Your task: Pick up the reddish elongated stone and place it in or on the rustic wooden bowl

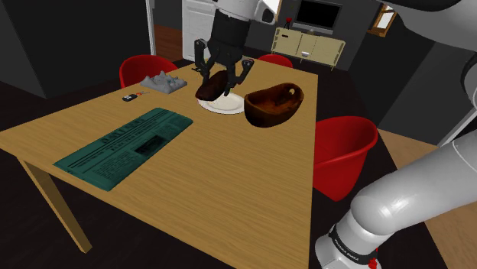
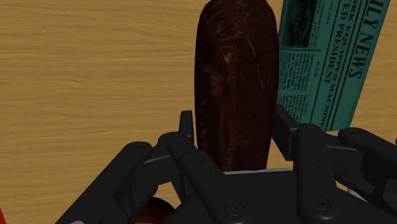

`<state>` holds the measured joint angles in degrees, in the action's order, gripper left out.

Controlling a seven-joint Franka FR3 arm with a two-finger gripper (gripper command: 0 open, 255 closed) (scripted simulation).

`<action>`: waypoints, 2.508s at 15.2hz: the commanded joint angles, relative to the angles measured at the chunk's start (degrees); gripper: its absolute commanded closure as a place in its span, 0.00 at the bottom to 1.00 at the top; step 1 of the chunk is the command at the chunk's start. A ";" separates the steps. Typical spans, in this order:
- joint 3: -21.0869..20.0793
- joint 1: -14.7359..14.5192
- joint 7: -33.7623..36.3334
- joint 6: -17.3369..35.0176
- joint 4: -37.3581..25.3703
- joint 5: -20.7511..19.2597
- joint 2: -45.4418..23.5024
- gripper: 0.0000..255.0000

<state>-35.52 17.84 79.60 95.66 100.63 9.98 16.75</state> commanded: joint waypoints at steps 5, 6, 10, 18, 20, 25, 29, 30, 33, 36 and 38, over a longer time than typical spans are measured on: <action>7.16 2.03 -9.59 -0.04 3.74 0.99 2.83 1.00; 8.24 2.42 -11.06 -0.07 4.11 0.98 3.04 1.00; 12.33 4.04 -16.74 -0.19 4.97 0.60 3.21 1.00; 19.56 7.70 -27.27 -0.52 3.56 -0.96 0.58 1.00; 21.18 8.67 -29.76 -0.65 2.54 -1.40 -0.65 1.00; 24.98 11.09 -35.72 -1.21 -1.22 -2.39 -4.66 1.00; 27.71 13.05 -40.25 -1.99 -5.57 -2.98 -8.81 1.00; 28.40 13.58 -41.44 -2.27 -6.98 -3.10 -10.08 1.00; 28.38 13.59 -41.73 0.16 -3.81 -2.98 -9.36 1.00; 28.37 13.57 -42.01 2.56 -0.82 -2.87 -8.78 1.00; 28.35 13.55 -42.18 4.14 1.08 -2.80 -8.46 1.00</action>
<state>-7.17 31.39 37.52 98.92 100.65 7.13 8.06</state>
